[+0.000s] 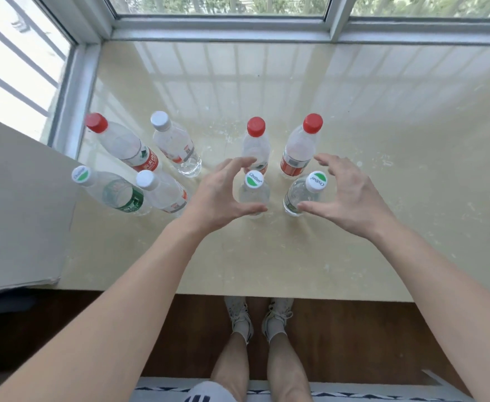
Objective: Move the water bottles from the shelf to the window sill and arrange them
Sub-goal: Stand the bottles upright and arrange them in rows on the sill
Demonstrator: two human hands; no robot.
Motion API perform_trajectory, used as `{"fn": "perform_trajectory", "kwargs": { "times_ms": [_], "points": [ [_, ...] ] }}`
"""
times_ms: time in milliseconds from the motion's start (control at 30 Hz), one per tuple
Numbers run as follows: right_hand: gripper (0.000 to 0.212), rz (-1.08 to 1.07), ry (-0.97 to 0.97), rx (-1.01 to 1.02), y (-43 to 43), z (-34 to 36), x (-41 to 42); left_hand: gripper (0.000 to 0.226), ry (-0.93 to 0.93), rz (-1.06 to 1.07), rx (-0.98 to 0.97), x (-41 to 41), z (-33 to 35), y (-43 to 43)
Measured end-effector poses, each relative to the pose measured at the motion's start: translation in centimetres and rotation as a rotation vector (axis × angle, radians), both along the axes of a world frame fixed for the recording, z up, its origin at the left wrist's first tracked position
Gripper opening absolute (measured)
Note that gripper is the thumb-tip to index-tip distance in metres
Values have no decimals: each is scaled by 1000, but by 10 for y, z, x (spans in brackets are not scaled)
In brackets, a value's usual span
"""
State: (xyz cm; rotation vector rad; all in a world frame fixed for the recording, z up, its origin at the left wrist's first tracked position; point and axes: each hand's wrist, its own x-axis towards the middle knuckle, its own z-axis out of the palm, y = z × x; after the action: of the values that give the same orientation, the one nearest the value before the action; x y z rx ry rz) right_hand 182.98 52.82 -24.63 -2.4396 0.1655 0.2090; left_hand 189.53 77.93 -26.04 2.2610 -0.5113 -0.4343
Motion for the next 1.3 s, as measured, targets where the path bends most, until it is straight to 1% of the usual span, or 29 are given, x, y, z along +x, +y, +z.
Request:
{"fn": "perform_trajectory", "kwargs": {
  "times_ms": [67,167,267,333,400,500,600,700,833,900,1000,1133,1200,1300],
  "points": [
    [87,52,-22,-87,2,24,2,84,-64,-11,65,-4,24,9],
    [77,172,-137,-193,18,61,7,76,-185,24,192,-20,66,34],
    [64,250,-279,-212,47,88,10,67,-286,114,292,-48,99,71],
    [58,290,-348,-202,73,98,8,64,-296,176,332,-68,109,102],
    [56,315,-361,-170,99,101,4,62,-273,226,355,-83,112,135],
    [58,329,-292,-116,134,93,-1,59,-219,279,395,-92,109,180],
    [60,314,-201,-121,160,78,1,58,-183,324,392,-82,94,217],
    [64,272,-71,-132,178,58,6,59,-137,305,384,-60,72,245],
    [70,231,50,-188,196,31,23,58,-138,252,420,-26,42,274],
    [73,194,94,-167,207,18,33,62,-123,252,410,-10,31,285],
    [83,108,108,-79,227,1,41,71,-92,238,361,13,15,294],
    [96,-70,72,40,259,-15,45,88,-5,218,226,38,2,289],
    [95,-139,32,41,271,-21,51,91,30,222,119,47,-4,282],
    [81,-199,-8,20,279,-30,57,85,74,245,-20,56,-6,273]
  ]
}}
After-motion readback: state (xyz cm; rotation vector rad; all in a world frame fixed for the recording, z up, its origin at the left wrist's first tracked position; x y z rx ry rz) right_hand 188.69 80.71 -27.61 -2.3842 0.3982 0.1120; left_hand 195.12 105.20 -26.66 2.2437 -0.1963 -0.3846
